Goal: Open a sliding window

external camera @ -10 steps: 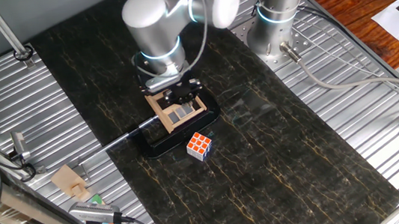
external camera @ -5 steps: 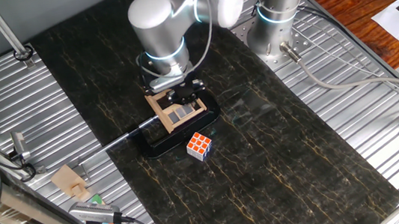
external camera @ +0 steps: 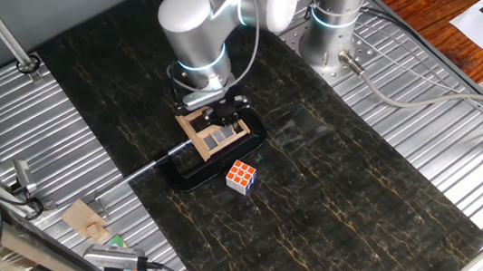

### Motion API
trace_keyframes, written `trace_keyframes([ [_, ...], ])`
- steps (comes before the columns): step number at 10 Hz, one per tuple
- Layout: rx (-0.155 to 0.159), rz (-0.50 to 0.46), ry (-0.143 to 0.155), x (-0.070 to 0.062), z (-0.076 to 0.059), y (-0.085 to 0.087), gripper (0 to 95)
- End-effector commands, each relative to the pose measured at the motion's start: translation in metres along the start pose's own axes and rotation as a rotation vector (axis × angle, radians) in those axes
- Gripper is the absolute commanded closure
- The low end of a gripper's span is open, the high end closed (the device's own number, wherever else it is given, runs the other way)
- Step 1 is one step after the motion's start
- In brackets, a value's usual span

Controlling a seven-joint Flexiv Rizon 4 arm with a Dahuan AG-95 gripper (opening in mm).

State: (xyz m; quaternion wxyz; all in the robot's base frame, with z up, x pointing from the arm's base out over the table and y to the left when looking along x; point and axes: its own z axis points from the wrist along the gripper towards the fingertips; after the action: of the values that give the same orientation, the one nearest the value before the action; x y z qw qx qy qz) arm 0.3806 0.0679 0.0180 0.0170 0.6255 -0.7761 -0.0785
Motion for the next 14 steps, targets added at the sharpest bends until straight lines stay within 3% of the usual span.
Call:
trace_keyframes([
  [1,-0.006,0.001,0.001,0.000,-0.002,0.001,95.0],
  [7,0.017,-0.002,-0.005,0.000,0.003,0.005,95.0],
  [10,0.045,-0.006,-0.001,-0.003,0.003,0.000,95.0],
  [14,0.058,-0.002,-0.005,-0.006,0.003,-0.007,95.0],
])
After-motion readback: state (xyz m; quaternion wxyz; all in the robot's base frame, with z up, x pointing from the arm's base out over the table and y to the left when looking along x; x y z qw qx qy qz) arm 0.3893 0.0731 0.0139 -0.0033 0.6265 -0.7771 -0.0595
